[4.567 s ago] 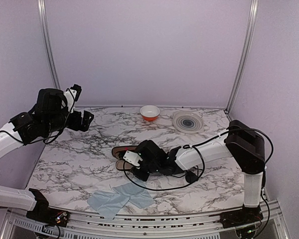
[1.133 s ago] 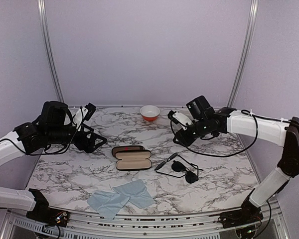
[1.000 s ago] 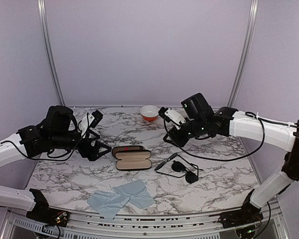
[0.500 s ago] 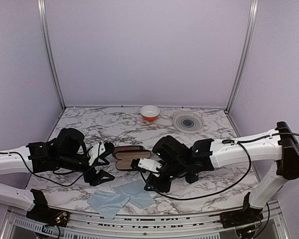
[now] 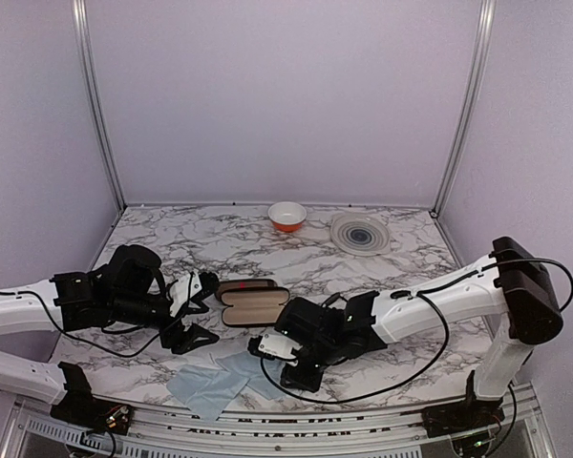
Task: Organize the sunglasses
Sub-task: Move the glasses cleaning cloth to the center of the board.
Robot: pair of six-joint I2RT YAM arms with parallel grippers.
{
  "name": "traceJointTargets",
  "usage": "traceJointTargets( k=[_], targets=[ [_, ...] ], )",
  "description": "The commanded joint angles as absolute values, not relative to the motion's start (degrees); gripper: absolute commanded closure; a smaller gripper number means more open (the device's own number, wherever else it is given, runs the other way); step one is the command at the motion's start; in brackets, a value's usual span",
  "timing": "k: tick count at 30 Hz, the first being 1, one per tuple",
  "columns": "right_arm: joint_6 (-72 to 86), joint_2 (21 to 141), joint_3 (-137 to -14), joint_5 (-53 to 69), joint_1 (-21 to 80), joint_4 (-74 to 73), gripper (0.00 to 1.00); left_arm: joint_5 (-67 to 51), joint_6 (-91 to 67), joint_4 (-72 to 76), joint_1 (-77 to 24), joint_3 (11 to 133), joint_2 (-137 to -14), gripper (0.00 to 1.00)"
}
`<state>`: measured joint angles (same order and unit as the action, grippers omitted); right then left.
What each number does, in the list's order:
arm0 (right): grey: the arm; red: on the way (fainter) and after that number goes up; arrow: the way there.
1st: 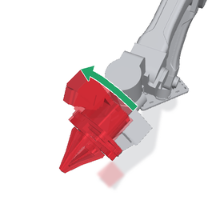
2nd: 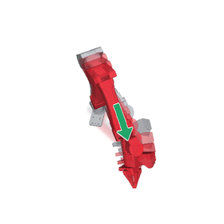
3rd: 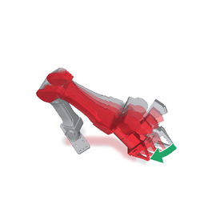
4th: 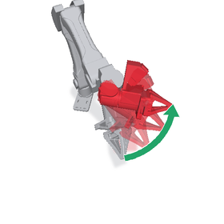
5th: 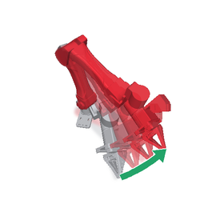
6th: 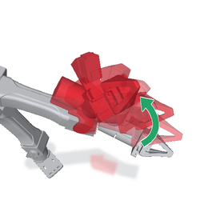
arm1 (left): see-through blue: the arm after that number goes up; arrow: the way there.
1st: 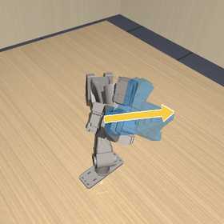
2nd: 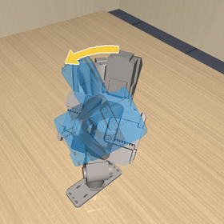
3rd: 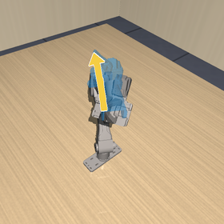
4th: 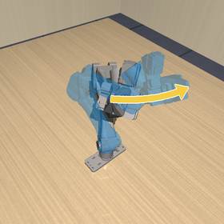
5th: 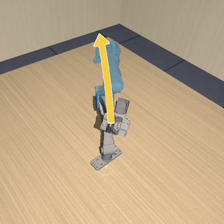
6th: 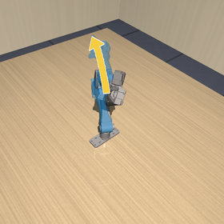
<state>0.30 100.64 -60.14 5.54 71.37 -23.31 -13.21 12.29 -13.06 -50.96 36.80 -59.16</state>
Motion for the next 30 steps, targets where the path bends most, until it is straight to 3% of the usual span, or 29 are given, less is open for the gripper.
traceJointTargets(
  k=[1,8,20,30],
  targets=[
    [0.94,102.65,-59.93,3.78,72.60,-23.69,0.66,-12.51,13.05,-11.40,-51.15,37.01,-58.75,0.25],
    [0.45,104.61,-59.89,2.44,73.61,-25.29,0.69,-12.14,13.08,-11.38,-51.15,37.09,-58.80,0.24],
    [0.40,105.52,-58.15,0.78,73.62,-25.27,1.00,-12.57,13.13,-11.37,-51.15,37.09,-58.79,0.24],
    [5.83,97.32,-52.86,-4.52,71.30,-30.27,1.00,-12.27,12.93,-11.34,-51.15,36.93,-58.58,0.24]
  ],
)
